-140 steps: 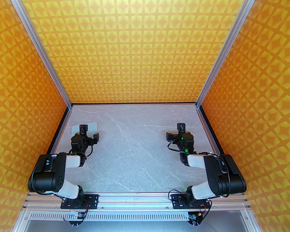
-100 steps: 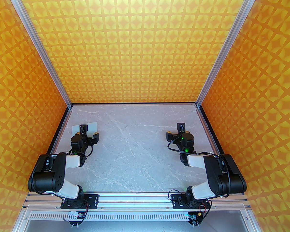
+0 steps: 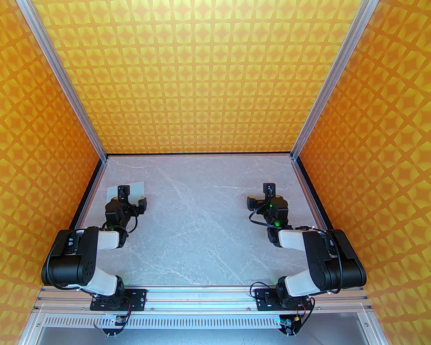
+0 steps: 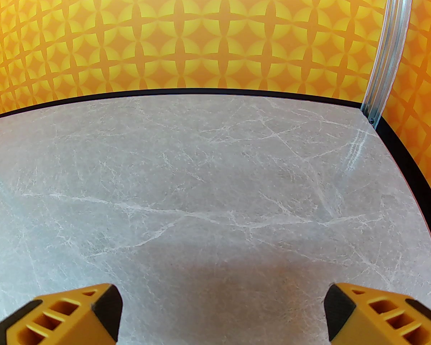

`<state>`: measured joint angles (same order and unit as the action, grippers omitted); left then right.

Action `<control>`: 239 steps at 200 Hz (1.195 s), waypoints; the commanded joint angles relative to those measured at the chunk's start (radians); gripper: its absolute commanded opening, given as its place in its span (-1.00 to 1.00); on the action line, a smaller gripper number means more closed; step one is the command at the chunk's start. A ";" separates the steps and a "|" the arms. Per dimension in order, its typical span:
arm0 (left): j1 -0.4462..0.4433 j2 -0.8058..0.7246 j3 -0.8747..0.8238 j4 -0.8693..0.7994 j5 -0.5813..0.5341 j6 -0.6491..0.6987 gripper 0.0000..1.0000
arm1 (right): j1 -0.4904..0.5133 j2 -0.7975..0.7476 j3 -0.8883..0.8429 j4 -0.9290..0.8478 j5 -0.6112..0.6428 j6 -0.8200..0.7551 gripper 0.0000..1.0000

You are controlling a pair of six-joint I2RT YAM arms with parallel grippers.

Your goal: Fold a paper plane with a square sheet of paper (fold left side to right side)

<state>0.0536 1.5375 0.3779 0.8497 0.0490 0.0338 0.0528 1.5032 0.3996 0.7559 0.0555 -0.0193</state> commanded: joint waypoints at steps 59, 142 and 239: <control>0.013 0.000 0.019 -0.015 0.008 -0.011 0.98 | 0.002 -0.004 0.018 -0.004 -0.005 0.004 0.97; 0.017 -0.141 0.267 -0.596 -0.003 -0.062 0.98 | 0.002 -0.183 0.059 -0.225 0.043 0.035 0.97; 0.003 0.180 0.689 -1.200 0.032 -0.501 1.00 | 0.010 -0.494 0.317 -0.807 -0.238 0.502 0.97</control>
<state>0.0753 1.6497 1.1076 -0.2295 0.0444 -0.3569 0.0521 1.0306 0.6956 0.1211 -0.0204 0.3946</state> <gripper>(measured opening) 0.998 0.986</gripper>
